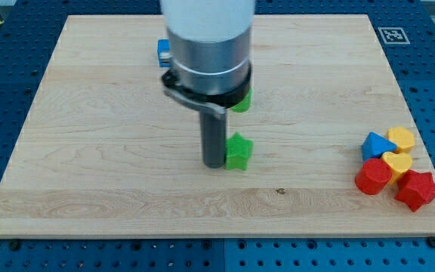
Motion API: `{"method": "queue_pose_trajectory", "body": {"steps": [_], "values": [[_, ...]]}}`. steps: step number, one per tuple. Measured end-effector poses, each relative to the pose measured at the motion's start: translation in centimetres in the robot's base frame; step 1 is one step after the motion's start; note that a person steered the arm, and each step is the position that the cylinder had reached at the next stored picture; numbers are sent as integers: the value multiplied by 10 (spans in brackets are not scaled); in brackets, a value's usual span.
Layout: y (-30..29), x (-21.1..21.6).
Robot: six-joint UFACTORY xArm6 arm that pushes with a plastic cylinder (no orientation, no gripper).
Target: Push green star closer to red circle
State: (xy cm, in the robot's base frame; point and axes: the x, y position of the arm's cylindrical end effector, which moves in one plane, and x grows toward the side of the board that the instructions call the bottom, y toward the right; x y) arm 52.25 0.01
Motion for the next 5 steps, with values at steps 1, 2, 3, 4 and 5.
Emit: {"method": "queue_pose_trajectory", "body": {"steps": [1,2,3,4,5], "values": [[42,-2],[74,-8],[75,-30],[94,-41],[139,-40]]}}
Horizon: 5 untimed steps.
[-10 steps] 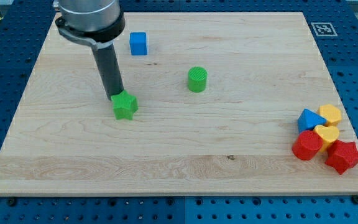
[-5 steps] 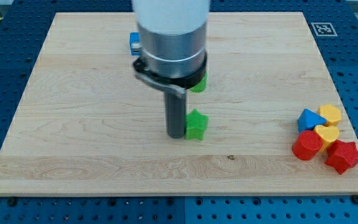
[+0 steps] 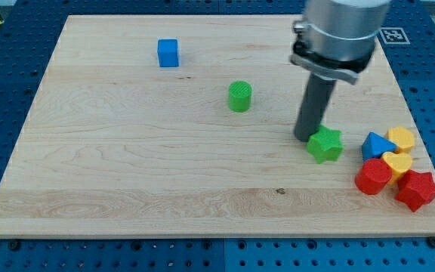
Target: Push green star closer to red circle
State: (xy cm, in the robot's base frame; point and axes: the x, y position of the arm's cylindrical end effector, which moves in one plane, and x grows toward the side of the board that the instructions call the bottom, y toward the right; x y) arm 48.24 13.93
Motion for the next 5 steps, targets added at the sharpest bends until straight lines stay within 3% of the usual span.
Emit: {"method": "queue_pose_trajectory", "body": {"steps": [1,4,5], "values": [[30,3],[39,8],[-26,-2]]}}
